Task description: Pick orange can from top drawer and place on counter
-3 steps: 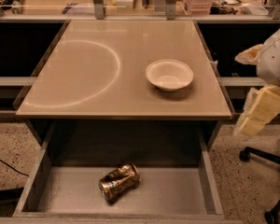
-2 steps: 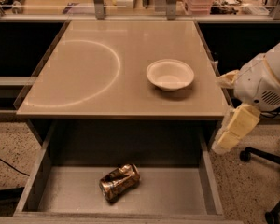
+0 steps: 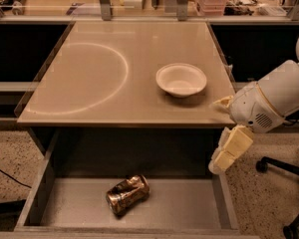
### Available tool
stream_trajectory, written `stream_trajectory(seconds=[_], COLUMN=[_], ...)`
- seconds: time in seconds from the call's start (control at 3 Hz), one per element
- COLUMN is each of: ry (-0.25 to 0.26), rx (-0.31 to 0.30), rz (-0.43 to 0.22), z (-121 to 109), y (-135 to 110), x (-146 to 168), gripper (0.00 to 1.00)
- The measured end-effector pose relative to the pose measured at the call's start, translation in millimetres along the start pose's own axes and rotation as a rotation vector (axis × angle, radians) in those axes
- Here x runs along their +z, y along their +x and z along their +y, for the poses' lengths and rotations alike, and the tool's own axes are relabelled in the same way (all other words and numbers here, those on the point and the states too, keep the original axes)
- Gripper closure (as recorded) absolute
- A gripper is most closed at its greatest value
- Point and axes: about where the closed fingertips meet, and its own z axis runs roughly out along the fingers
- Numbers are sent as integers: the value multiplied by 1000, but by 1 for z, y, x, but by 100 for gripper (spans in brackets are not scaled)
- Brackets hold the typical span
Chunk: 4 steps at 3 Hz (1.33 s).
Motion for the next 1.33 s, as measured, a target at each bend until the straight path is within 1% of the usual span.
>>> stream_trajectory(seconds=[0.33, 0.67, 1.0, 1.33], ry=[18, 25, -26, -59], rx=[-6, -32, -37, -23], rz=[29, 13, -24, -103], z=[11, 47, 80, 60], y=[-2, -4, 5, 19], x=[-3, 11, 47, 124], gripper=[0, 0, 0, 0])
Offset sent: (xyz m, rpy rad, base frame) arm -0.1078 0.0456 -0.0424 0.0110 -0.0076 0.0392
